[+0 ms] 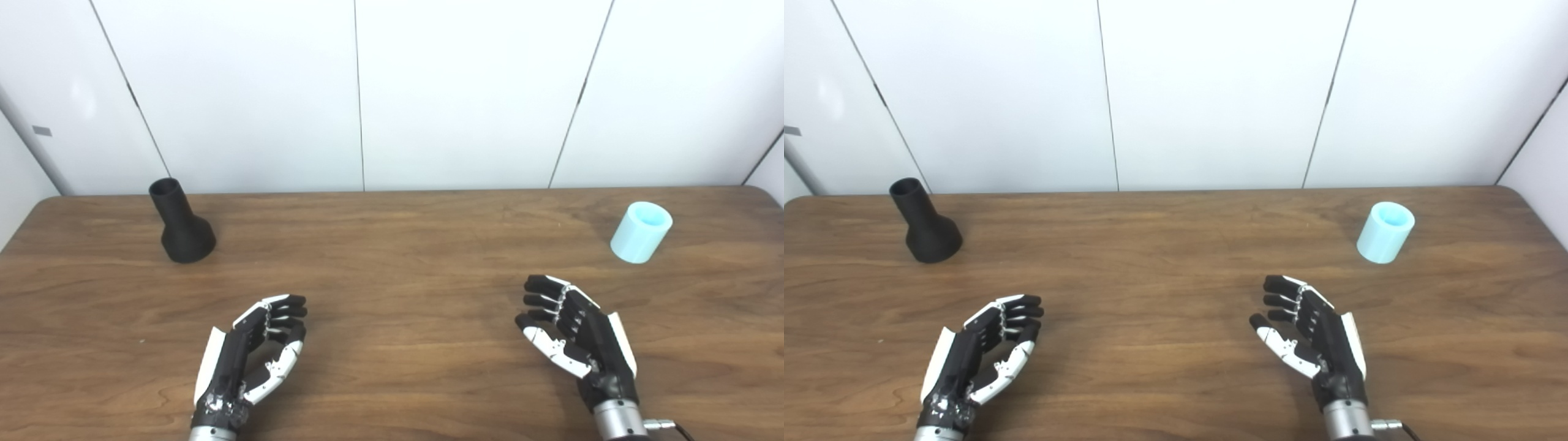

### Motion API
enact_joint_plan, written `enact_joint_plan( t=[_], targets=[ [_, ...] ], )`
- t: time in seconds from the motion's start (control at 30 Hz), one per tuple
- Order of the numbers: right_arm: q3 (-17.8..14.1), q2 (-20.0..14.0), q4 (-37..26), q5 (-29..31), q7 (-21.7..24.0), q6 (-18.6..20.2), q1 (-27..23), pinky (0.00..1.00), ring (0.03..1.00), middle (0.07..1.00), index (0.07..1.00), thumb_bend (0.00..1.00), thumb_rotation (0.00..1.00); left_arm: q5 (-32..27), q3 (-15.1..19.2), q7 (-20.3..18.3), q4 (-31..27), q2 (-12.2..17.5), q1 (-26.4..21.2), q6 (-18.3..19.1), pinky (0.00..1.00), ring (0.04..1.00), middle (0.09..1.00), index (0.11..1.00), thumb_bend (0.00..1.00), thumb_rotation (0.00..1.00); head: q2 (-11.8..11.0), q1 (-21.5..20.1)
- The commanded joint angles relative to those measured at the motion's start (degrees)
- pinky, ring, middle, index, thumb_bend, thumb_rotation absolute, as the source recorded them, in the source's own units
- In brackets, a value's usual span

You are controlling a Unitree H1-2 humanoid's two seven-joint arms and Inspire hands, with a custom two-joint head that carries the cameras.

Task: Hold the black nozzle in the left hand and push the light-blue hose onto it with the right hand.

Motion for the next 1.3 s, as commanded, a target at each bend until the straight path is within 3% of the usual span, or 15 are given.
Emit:
enact_joint_plan(
  t=[0.0, 0.83, 1.27],
  targets=[
    [0.0, -0.3, -2.1, 0.1, 0.0, -1.7, -0.7, 0.63, 0.701, 0.721, 0.688, 0.27, 0.16, 0.1, -0.3, 0.2, 0.0, 0.0, 0.9, -0.8, 0.53, 0.633, 0.68, 0.699, 0.25, 0.19, 0.0, 0.0],
    [-0.1, -0.3, -2.2, 0.2, 0.0, -1.4, -0.7, 0.63, 0.695, 0.717, 0.686, 0.27, 0.15, 0.1, -0.2, 0.2, 0.3, 0.1, 0.9, -1.2, 0.54, 0.638, 0.683, 0.698, 0.25, 0.18, 0.1, 0.0],
    [-0.1, -0.2, -2.0, 0.1, -0.1, -1.4, -0.8, 0.63, 0.698, 0.719, 0.686, 0.28, 0.16, -0.2, -0.2, 0.2, 0.4, -0.1, 0.9, -1.0, 0.54, 0.644, 0.686, 0.7, 0.26, 0.22, 0.1, 0.1]
  ],
)
